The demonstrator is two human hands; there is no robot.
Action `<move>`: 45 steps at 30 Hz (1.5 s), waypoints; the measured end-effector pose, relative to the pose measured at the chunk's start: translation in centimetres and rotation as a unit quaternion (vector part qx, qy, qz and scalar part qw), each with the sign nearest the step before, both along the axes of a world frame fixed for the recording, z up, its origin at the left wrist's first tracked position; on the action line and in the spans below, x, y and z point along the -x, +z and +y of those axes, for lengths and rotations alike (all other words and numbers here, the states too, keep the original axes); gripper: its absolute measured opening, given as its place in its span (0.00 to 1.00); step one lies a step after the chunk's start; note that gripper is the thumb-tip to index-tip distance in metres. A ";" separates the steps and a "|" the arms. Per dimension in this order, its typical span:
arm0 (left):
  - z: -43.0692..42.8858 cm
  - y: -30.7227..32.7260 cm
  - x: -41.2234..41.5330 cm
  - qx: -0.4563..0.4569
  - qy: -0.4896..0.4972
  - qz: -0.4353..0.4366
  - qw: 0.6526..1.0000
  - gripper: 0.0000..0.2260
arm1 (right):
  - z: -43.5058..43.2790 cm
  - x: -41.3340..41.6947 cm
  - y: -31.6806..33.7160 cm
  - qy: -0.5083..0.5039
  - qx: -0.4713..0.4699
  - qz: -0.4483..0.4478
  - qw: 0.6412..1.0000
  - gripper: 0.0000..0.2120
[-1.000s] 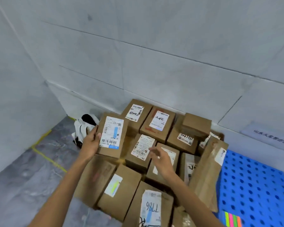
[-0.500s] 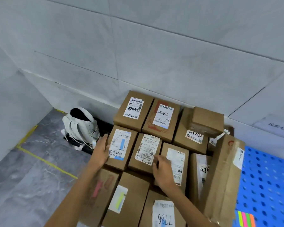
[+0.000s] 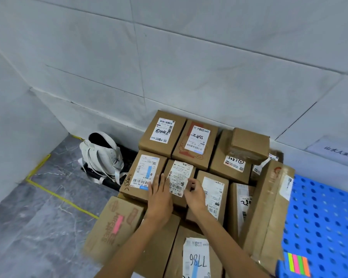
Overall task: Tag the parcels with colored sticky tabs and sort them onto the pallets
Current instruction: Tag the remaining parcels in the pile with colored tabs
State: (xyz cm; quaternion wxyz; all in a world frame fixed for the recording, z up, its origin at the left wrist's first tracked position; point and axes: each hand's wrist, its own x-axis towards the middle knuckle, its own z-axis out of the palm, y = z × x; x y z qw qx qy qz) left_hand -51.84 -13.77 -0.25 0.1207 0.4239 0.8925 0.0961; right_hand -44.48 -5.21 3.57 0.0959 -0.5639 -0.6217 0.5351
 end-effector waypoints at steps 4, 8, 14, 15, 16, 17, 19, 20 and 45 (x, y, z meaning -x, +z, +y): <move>0.7 0.9 0.8 -0.176 0.086 -0.132 0.972 0.18 | 0.1 -0.9 0.8 -0.039 0.054 0.071 0.995 0.18; 0.2 3.7 0.0 -0.290 0.108 -0.190 0.932 0.14 | 0.0 -2.1 3.6 -0.058 0.074 0.161 0.983 0.17; -1.4 12.3 -3.2 -0.435 0.142 -0.136 0.878 0.14 | 0.2 -6.5 10.7 0.002 0.093 0.301 0.949 0.17; -1.6 14.4 -4.2 -0.450 0.142 -0.134 0.871 0.14 | 0.3 -8.0 12.4 0.015 0.102 0.331 0.938 0.16; -1.7 16.4 -5.3 -0.468 0.135 -0.137 0.863 0.14 | 0.4 -9.7 14.1 0.031 0.100 0.356 0.928 0.16; -1.7 18.4 -6.9 -0.487 0.123 -0.146 0.852 0.14 | 0.7 -11.8 15.6 0.046 0.091 0.376 0.921 0.16; -1.7 21.4 -10.4 -0.520 0.094 -0.175 0.831 0.15 | 1.3 -16.4 18.0 0.064 0.063 0.405 0.910 0.16; -1.7 22.2 -12.9 -0.520 0.081 -0.183 0.830 0.14 | 1.3 -19.2 18.7 0.066 0.047 0.410 0.908 0.16; 0.2 -0.3 -46.9 -0.010 0.076 -0.144 0.987 0.23 | 0.1 -62.3 1.4 -0.014 -0.109 0.053 0.993 0.16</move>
